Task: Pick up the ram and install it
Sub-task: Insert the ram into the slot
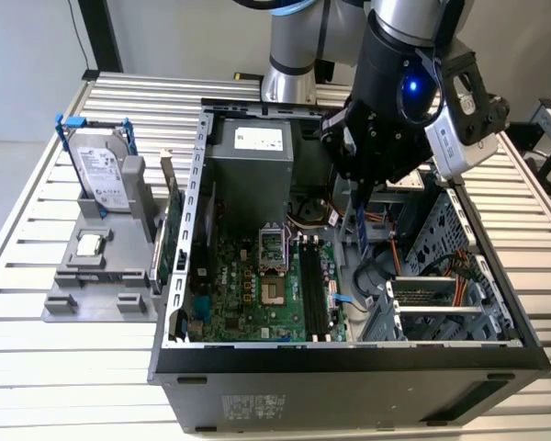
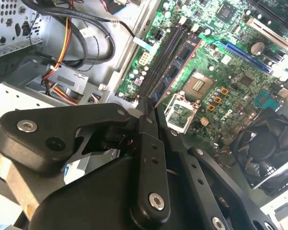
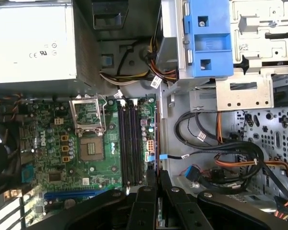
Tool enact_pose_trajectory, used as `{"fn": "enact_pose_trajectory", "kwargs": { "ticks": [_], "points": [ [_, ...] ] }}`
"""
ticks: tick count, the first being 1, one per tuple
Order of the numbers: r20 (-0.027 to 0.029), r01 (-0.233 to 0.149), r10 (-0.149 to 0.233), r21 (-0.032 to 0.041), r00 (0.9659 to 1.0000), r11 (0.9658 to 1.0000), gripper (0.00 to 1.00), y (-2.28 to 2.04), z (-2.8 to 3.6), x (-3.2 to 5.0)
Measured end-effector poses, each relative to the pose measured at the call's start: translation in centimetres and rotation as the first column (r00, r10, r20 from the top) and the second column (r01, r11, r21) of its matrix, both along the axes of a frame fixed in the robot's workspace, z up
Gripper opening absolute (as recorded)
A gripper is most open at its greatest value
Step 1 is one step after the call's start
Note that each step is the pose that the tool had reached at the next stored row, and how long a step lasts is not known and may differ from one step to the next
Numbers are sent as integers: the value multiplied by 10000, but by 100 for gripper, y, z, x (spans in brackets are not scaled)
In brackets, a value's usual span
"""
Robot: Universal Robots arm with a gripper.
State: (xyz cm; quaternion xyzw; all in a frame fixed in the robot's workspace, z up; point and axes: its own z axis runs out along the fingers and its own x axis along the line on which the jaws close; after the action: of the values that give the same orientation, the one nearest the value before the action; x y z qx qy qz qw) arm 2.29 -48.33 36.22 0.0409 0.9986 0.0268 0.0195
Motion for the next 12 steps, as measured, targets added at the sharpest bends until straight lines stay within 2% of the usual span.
{"fn": "enact_pose_trajectory", "kwargs": {
  "ticks": [9,12],
  "points": [
    [-1,1,-1,-2,10000,10000,0,0,-163,0],
    [0,2,-2,-22,10000,10000,0,0,-218,0]
  ]
}}
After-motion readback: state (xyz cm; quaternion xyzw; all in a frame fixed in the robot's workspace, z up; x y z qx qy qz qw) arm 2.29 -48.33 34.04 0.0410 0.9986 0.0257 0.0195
